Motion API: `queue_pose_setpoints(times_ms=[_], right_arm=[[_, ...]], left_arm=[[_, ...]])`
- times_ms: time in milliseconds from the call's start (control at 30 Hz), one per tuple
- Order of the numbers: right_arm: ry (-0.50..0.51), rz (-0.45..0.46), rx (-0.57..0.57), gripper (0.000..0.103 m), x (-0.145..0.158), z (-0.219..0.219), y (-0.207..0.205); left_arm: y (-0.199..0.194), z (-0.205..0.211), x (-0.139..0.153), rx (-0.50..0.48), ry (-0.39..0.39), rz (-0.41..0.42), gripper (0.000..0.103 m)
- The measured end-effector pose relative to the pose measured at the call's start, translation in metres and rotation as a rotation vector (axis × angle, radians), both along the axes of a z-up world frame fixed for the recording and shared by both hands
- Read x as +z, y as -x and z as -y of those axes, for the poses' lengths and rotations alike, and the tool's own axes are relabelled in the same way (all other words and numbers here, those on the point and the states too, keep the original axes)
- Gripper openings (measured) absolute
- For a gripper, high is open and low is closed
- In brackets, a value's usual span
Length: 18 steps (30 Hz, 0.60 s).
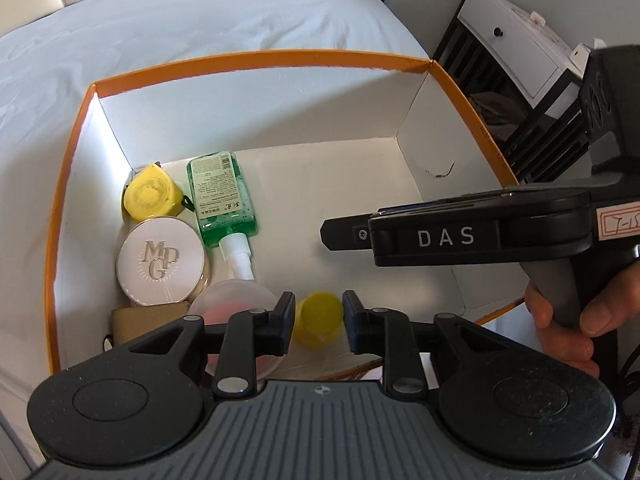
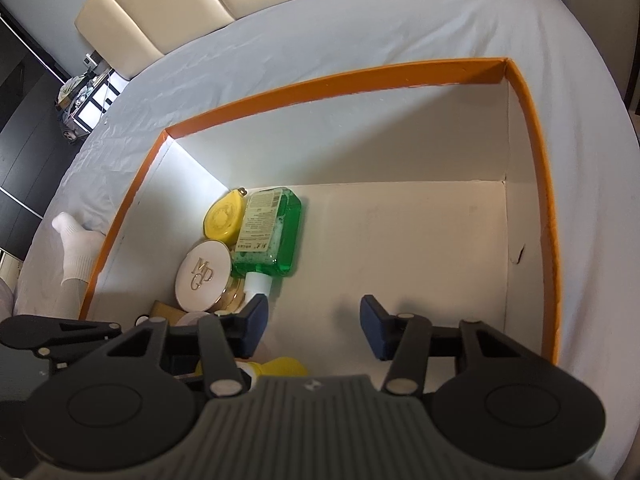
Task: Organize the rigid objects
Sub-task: 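Open both tools and withdraw them from the orange box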
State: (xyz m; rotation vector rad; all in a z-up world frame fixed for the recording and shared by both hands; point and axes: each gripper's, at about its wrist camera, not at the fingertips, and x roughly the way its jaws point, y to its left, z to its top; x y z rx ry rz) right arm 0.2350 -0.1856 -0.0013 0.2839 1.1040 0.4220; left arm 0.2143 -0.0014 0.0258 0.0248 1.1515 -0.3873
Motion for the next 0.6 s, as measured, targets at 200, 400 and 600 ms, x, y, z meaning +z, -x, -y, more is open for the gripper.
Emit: queue_pose_setpoints(times_ms=[200, 400, 600], right_arm=[[0.023, 0.046, -0.007, 0.053, 0.017, 0.003, 0.011], [0.008, 0.151, -0.012, 0.065, 0.047, 0.009, 0.035], [-0.032, 0.264, 0.006, 0.065, 0.068, 0.014, 0.078]], left_arm=[[0.016, -0.014, 0.022, 0.042, 0.046, 0.077, 0.037], [0.047, -0.045, 0.058, 0.132, 0.123, 0.206, 0.04], [0.078, -0.085, 0.063, 0.266, 0.113, 0.253, 0.042]])
